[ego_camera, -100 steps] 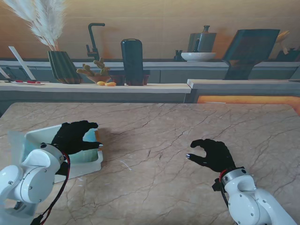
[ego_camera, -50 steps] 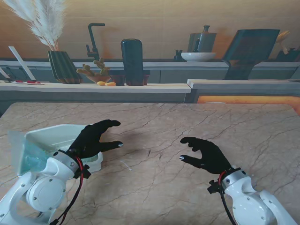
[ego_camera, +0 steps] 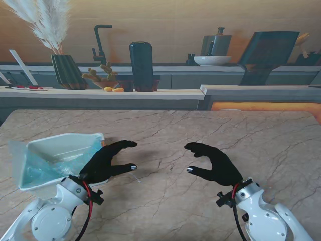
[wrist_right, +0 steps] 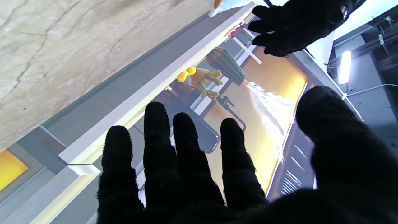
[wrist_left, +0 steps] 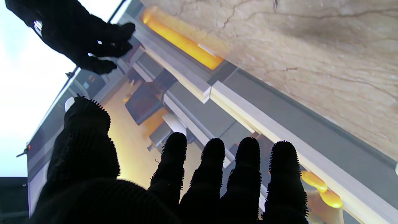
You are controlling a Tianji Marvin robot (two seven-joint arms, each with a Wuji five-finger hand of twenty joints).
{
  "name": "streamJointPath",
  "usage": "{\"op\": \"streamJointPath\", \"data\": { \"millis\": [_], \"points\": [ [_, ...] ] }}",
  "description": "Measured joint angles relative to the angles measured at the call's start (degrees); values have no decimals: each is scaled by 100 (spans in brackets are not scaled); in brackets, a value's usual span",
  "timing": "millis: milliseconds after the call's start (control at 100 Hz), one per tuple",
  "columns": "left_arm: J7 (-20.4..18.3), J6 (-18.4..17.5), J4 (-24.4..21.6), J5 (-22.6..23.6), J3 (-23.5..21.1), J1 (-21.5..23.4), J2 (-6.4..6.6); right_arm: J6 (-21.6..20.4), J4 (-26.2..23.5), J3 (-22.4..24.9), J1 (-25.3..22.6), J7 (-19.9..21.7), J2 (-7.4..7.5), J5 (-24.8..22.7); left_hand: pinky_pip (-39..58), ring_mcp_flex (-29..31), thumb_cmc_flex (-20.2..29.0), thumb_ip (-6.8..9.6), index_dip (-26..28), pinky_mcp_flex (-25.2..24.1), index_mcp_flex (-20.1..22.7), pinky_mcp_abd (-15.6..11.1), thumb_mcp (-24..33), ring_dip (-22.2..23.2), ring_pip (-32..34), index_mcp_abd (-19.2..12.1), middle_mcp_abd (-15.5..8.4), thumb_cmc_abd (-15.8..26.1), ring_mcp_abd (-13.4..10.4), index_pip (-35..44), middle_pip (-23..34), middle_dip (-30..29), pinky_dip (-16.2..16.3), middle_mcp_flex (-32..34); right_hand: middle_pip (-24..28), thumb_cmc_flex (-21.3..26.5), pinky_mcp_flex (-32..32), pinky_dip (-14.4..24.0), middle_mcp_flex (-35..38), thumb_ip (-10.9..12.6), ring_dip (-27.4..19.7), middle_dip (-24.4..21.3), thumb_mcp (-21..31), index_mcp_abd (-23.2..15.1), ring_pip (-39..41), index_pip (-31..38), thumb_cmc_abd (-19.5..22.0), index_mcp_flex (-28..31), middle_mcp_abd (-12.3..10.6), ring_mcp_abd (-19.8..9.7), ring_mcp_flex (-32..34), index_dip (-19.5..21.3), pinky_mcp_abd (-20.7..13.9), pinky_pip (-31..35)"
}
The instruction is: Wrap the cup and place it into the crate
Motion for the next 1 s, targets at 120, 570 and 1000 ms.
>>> {"op": "streamJointPath", "data": {
  "millis": [120, 570, 1000],
  "points": [
    [-55, -63, -23, -22, -3, 61, 4, -161, 0, -50, 13, -8, -2, 16, -3, 1, 0, 0, 0, 15, 0, 0, 1, -1, 0, 0, 1, 0, 6, 0, 0, 0, -2, 0, -2, -1, 19, 0, 0, 0, -5, -3, 13, -18, -15, 74, -10, 0, -5, -16, 1, 0, -2, 0],
    [534, -643, -93, 442, -135, 317, 6, -522, -40, -52, -52, -75, -17, 15, -39, 66, 3, 0, 0, 77, 0, 1, 1, -1, 0, 0, 2, -125, 7, 0, -2, 0, -2, 0, -2, -7, 75, 0, 0, 0, -55, -8, 104, -65, -72, 191, -168, -16, -19, -41, 4, 0, -3, 0],
    [694, -846, -5, 382, -109, 347, -81, -861, -3, -339, 89, -113, -5, 101, -295, 66, 2, 0, -101, 78, -11, 1, 2, -2, 0, -4, 2, -126, 7, 0, -48, -25, -185, -4, -155, -206, 91, -3, -624, -22, -140, -70, 229, -149, -239, 134, -293, -792, -90, -104, 4, -63, -3, 0]
  ]
}}
